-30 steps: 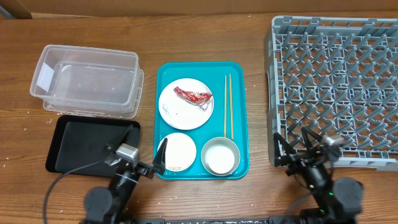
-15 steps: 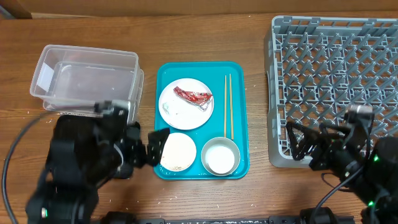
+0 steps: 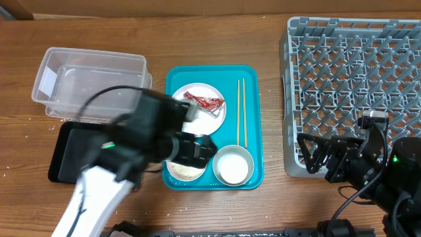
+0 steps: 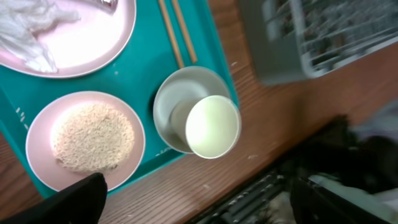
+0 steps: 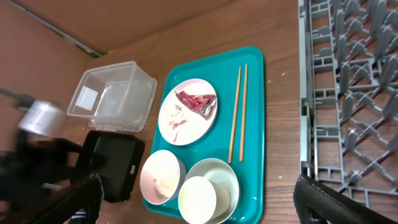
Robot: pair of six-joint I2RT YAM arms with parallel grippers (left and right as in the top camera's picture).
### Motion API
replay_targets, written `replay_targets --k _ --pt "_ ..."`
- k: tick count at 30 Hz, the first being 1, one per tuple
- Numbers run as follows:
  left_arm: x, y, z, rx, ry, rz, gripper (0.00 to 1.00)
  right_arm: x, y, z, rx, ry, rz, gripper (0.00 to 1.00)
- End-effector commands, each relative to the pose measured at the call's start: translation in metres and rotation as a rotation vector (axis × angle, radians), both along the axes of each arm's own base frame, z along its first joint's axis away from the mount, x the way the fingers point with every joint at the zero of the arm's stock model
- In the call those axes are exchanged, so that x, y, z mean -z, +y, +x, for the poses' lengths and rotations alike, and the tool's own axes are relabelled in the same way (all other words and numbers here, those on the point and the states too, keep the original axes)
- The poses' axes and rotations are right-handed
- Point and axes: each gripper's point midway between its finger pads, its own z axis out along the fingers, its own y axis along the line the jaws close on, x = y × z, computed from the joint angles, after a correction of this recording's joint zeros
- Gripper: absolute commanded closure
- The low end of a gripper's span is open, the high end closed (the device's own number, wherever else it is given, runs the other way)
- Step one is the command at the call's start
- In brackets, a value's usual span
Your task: Sort waste into correct bins and load items into the dishwasher
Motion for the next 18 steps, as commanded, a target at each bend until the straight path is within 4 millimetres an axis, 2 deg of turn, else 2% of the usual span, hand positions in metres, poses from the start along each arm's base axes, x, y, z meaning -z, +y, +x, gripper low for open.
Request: replay_targets --k 1,6,10,13,14,15,16,17,18 --pt "0.053 -0.002 0.007 -0.052 -0.022 0.299 0.08 -0.007 0.001 0.002 0.022 0.01 0.04 0.0" --pt "0.095 -0.037 0.011 0.014 0.023 0.354 0.09 -0.001 0.001 0.004 0.022 0.042 0.036 0.0" --pt "0.126 -0.05 0.011 0.033 0.11 0.366 0.25 0.004 0.001 0.007 0.023 0.065 0.035 0.0" --pt "0.145 -0.057 0.004 0.058 0.185 0.364 0.41 0.006 0.001 0.009 0.023 0.077 0.033 0.0" --pt "0.148 -0.057 0.003 0.061 0.198 0.368 0.55 0.007 0.001 0.009 0.023 0.081 0.033 0.0" --pt "0.151 -0.056 0.002 0.061 0.207 0.373 0.74 0.007 0.001 0.01 0.023 0.084 0.032 0.0" --pt "0.15 -0.057 0.002 0.06 0.206 0.372 0.88 0.007 0.001 0.01 0.023 0.085 0.032 0.0" --pt "0.147 -0.057 0.004 0.059 0.199 0.365 0.96 0.008 0.001 0.011 0.023 0.087 0.032 0.0" --pt "0.145 -0.058 0.005 0.055 0.192 0.36 0.96 0.008 0.001 0.011 0.023 0.087 0.032 0.0"
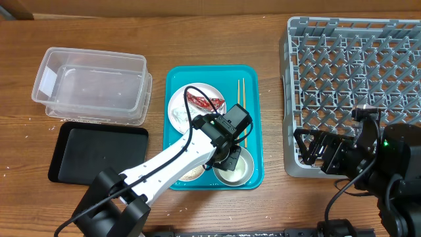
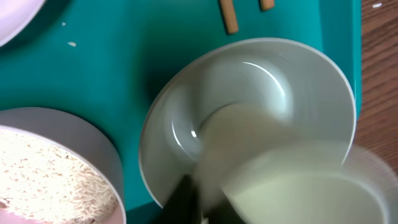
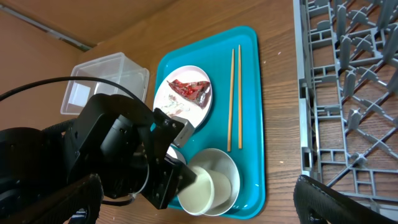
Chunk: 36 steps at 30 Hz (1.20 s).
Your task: Sort waste into correct bins and load items into the dishwasher
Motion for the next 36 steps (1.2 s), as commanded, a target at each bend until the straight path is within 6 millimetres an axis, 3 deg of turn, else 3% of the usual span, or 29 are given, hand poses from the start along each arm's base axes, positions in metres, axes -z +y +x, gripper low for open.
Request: replay_targets --k 1,6,9,12,16,20,28,32,36 --pt "-0.012 -0.005 0.003 -0.011 -0.01 -0.04 0.96 -0.009 0.0 0.001 0.002 -0.023 0.011 0.0" --pt "-0.05 0.0 0.014 -0.03 -0.067 -0.094 0.96 -0.009 0.0 0.001 0.002 -0.024 0.011 0.0" --pt "-0.084 0.002 0.016 -0.02 -0.077 -0.214 0.96 -0.009 0.001 0.0 -0.002 -0.023 0.014 0.0" --pt "-0.131 -0.013 0.011 0.09 -0.046 -0.522 0.96 -0.015 0.016 -0.005 -0.123 -0.059 0.032 0.0" --pt "-0.209 -0.02 -0.003 0.267 -0.004 -1.007 0.96 -0.039 0.058 -0.021 -0.454 -0.188 0.122 0.01" --pt "-0.256 -0.016 -0.021 0.418 0.016 -1.303 0.96 -0.044 0.074 -0.016 -0.537 -0.193 0.174 0.02" --pt "-0.283 -0.014 -0.034 0.512 0.027 -1.464 0.96 -0.059 0.115 -0.021 -0.789 -0.227 0.307 0.05" --pt "-0.282 -0.014 -0.031 0.521 0.005 -1.455 0.96 -0.067 0.131 -0.047 -0.979 -0.292 0.349 0.11" --pt "-0.272 -0.016 -0.025 0.504 -0.022 -1.397 0.96 -0.068 0.134 -0.052 -0.999 -0.292 0.353 0.1"
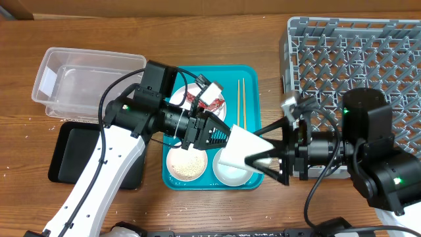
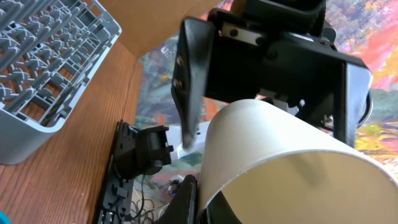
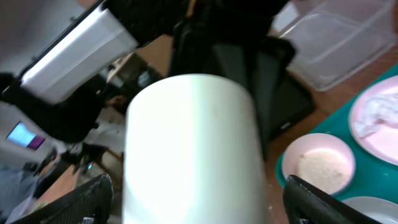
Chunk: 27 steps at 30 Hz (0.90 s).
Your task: Sort waste into correct bins and load items into the dishwasher
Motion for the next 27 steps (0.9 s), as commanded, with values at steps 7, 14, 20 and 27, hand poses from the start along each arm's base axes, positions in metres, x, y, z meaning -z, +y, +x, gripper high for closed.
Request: replay_targets --k 7,14,20,27 --pt "-0.009 0.001 -0.002 0.013 -0.043 -0.041 0.96 -0.013 -0.006 -0.008 -0.014 -0.065 0.03 0.18" --pt "-0.01 0.004 0.003 -0.002 -0.052 -0.046 0.96 -0.006 -0.011 0.003 0.064 -0.017 -0.007 0.32" --pt "-0.013 0.002 0.007 -0.003 -0.07 -0.054 0.96 -0.006 -0.003 -0.007 0.016 -0.014 -0.007 0.32" --pt "-0.018 0.001 0.012 -0.007 -0.071 -0.057 0.96 0.002 -0.002 -0.006 0.037 -0.008 -0.046 0.17"
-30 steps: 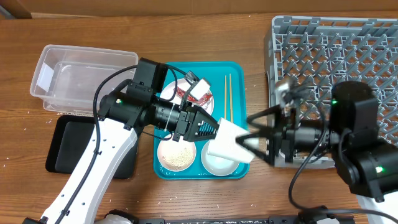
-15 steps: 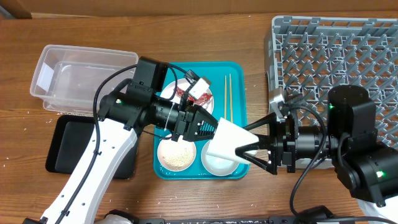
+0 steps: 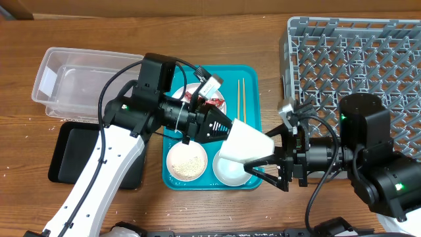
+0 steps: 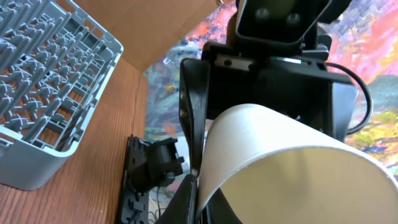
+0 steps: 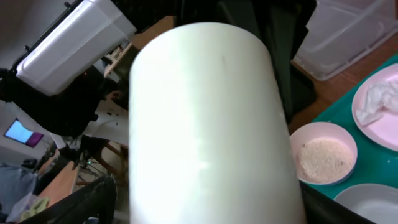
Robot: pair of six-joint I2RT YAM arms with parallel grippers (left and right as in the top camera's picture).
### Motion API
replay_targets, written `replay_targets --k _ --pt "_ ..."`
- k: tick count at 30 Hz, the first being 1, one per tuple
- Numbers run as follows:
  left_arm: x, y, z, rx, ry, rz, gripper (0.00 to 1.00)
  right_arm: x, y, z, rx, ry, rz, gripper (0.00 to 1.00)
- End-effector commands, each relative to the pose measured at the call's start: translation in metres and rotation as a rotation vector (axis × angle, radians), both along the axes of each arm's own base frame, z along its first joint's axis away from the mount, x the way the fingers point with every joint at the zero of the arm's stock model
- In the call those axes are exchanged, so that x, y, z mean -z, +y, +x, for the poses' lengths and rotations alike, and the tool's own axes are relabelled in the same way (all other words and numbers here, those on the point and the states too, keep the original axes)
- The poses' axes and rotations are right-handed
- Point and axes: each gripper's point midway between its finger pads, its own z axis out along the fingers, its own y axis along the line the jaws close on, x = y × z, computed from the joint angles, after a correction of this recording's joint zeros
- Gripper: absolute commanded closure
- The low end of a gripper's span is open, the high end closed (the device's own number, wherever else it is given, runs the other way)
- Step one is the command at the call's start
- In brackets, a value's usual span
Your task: Sort waste into correct bins and load items into the dishwasher
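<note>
A white paper cup (image 3: 245,148) hangs on its side above the teal tray (image 3: 253,76). My left gripper (image 3: 223,130) is shut on its rim, one finger inside and one outside, as the left wrist view shows at the gripper (image 4: 198,193) and the cup (image 4: 280,168). My right gripper (image 3: 256,155) is open, with a finger on either side of the cup's closed end. The cup (image 5: 205,124) fills the right wrist view between my spread right gripper (image 5: 208,208).
On the tray lie a rice bowl (image 3: 184,161), a white bowl (image 3: 230,172), chopsticks (image 3: 241,99) and a plate with a red wrapper (image 3: 209,100). The grey dish rack (image 3: 355,52) stands at right. A clear container (image 3: 85,82) and black tray (image 3: 79,155) sit at left.
The cup and my right gripper have come closer together, so the cup's closed end now lies deeper between the open right fingers. My left gripper keeps its hold on the rim.
My left gripper was open above the tray, with the cup standing in the white bowl. Then it was down at the cup. Later it held the cup raised and sideways, facing my open right gripper. Now the cup sits between the right fingers.
</note>
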Motion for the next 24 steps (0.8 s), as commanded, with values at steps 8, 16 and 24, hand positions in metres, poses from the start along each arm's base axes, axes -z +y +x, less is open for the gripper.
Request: replay_targets --k 8,16,24 --pt "-0.007 0.003 -0.001 0.002 0.04 -0.005 0.96 -0.01 0.0 0.006 0.029 -0.071 0.004 0.23" --pt "-0.007 0.003 -0.001 0.0 0.039 -0.003 0.52 -0.007 -0.001 0.007 0.042 -0.055 -0.008 0.48" --pt "0.021 0.012 0.028 -0.177 0.103 0.161 0.0 0.008 -0.03 0.03 0.278 0.0 -0.12 0.49"
